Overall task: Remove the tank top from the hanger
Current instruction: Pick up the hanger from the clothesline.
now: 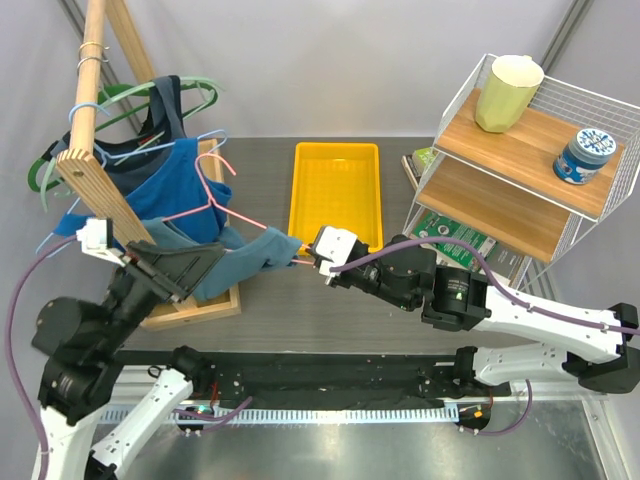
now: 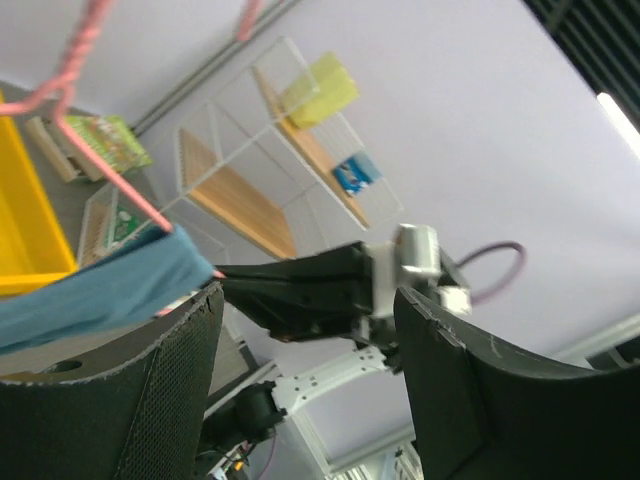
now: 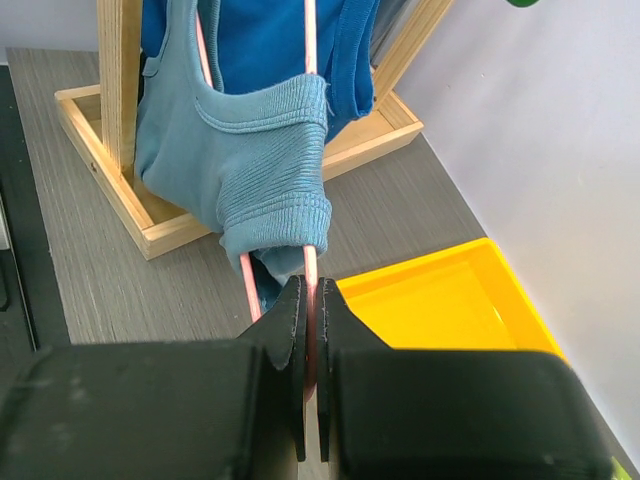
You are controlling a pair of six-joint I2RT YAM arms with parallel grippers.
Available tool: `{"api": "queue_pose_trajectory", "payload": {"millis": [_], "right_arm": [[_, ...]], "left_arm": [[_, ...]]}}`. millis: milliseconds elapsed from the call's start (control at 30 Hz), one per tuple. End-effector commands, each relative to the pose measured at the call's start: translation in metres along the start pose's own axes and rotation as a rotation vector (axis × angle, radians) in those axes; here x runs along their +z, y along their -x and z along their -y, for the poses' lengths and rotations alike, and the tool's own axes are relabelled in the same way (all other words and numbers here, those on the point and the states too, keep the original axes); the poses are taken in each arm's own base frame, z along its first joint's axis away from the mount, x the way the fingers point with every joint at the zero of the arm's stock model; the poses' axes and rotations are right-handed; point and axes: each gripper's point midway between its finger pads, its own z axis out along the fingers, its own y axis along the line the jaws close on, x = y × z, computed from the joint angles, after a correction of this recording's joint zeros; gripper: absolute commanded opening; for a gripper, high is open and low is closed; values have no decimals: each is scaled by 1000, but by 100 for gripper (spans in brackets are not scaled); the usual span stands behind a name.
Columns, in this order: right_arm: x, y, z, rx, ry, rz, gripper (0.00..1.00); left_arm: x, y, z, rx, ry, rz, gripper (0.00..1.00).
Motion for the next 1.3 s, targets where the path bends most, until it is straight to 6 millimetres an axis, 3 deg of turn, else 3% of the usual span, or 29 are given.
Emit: {"api": "queue_pose_trajectory", "payload": {"millis": [0, 67, 133, 167, 200, 233, 267, 300, 367, 400, 433, 500, 533, 600, 633, 733, 767, 833, 867, 900, 933, 1033, 1133, 1167, 1233, 1267], "right_arm": [[-11, 48, 21, 90, -58, 146, 1], [-14, 51, 24, 93, -68, 151, 1], [-16, 53, 27, 99, -75, 158, 1], [-17, 55, 28, 102, -77, 162, 1], [-19, 57, 29, 104, -82, 167, 1], [-20, 59, 31, 109, -83, 172, 1], [-21, 60, 32, 108, -86, 174, 1], [-22, 61, 32, 110, -88, 175, 1], [-25, 62, 36, 113, -98, 176, 1], [-26, 62, 36, 112, -100, 172, 1], [-26, 62, 37, 112, -103, 169, 1], [-30, 63, 42, 109, -120, 168, 1], [-30, 63, 42, 108, -122, 169, 1], [-32, 62, 45, 105, -137, 163, 1], [-33, 62, 46, 105, -138, 162, 1], [-33, 59, 48, 99, -155, 149, 1], [-32, 57, 49, 100, -159, 142, 1], [-30, 52, 50, 104, -174, 124, 1], [-29, 50, 49, 103, -174, 116, 1], [-28, 47, 48, 114, -178, 107, 1], [-28, 45, 48, 121, -181, 103, 1], [-28, 31, 46, 143, -192, 77, 1], [-29, 23, 45, 166, -200, 71, 1], [-30, 24, 46, 173, -207, 80, 1], [-33, 25, 48, 181, -216, 84, 1], [-33, 26, 50, 182, -223, 85, 1]], "left_arm": [[-32, 2, 63, 80, -213, -41, 71], [-49, 4, 103, 170, -327, -84, 72], [-33, 4, 118, 203, -354, -158, 73], [-43, 2, 143, 249, -439, -218, 73], [-22, 2, 142, 253, -431, -263, 73], [-15, 4, 146, 264, -439, -282, 73], [-23, 8, 168, 322, -509, -289, 74], [-2, 11, 164, 319, -496, -315, 74], [5, 15, 176, 343, -530, -334, 74], [1, 21, 193, 369, -577, -327, 74], [19, 23, 191, 354, -574, -350, 75], [26, 30, 207, 346, -631, -350, 75], [44, 32, 202, 322, -623, -362, 75], [50, 39, 213, 321, -658, -347, 75], [67, 40, 207, 304, -645, -354, 75], [84, 39, 212, 300, -669, -351, 75], [101, 34, 205, 285, -655, -371, 75], [109, 29, 211, 297, -675, -360, 75], [126, 20, 198, 283, -618, -393, 75], [127, 10, 201, 298, -616, -409, 74], [131, 19, 204, 371, -590, -337, 74], [141, 3, 184, 405, -491, -354, 74], [139, 4, 175, 444, -400, -282, 73], [137, 2, 160, 479, -343, -261, 72], [128, -7, 149, 500, -276, -240, 66], [141, -11, 105, 510, -88, -194, 65]]}}
